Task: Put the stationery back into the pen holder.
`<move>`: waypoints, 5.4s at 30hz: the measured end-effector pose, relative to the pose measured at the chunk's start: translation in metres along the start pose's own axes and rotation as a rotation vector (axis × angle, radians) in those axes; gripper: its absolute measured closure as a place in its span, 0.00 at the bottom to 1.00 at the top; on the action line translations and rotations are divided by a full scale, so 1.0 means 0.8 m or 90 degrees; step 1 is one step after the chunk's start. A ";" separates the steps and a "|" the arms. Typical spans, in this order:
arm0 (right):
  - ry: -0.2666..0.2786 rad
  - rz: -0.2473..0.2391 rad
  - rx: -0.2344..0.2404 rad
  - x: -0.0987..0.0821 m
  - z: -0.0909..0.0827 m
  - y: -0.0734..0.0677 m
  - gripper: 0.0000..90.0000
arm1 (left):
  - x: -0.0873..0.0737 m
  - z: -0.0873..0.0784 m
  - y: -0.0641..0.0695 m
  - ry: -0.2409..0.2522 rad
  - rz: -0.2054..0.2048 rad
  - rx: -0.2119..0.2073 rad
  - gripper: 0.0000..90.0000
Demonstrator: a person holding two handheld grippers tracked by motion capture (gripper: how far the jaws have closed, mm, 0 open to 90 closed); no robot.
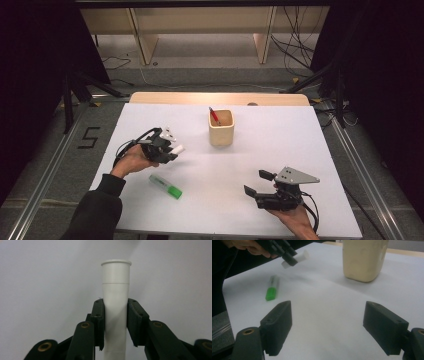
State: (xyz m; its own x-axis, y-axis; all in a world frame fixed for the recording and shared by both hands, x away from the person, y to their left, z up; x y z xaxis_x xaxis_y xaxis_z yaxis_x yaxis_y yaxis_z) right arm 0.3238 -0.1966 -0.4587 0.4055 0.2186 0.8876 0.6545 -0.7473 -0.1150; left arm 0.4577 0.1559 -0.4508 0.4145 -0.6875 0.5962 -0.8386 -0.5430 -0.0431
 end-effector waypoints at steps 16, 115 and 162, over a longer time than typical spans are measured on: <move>0.006 0.003 0.001 0.000 0.000 0.000 0.26 | 0.012 -0.023 -0.007 0.240 -0.114 0.057 0.77; 0.022 0.006 0.011 0.001 -0.004 -0.001 0.26 | 0.177 0.068 0.013 0.386 -0.184 0.040 0.77; 0.020 0.006 0.010 0.000 -0.003 -0.001 0.26 | 0.170 0.028 0.013 0.331 -0.218 -0.010 0.38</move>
State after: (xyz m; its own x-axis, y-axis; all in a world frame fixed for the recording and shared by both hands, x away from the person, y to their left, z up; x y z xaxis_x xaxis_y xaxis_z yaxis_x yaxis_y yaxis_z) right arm 0.3220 -0.1974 -0.4574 0.3916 0.1919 0.8999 0.6612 -0.7389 -0.1301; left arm 0.5134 0.0461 -0.3886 0.4378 -0.1488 0.8867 -0.6957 -0.6808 0.2292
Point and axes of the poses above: each handheld gripper's, and its own axes: z roughly forward along the jaws, x roughly out of its top, y roughly to its right, the point moved 3 cm from there along z, roughly forward along the jaws, and after that the axes turned 5 degrees about -x, right-handed, at the moved point
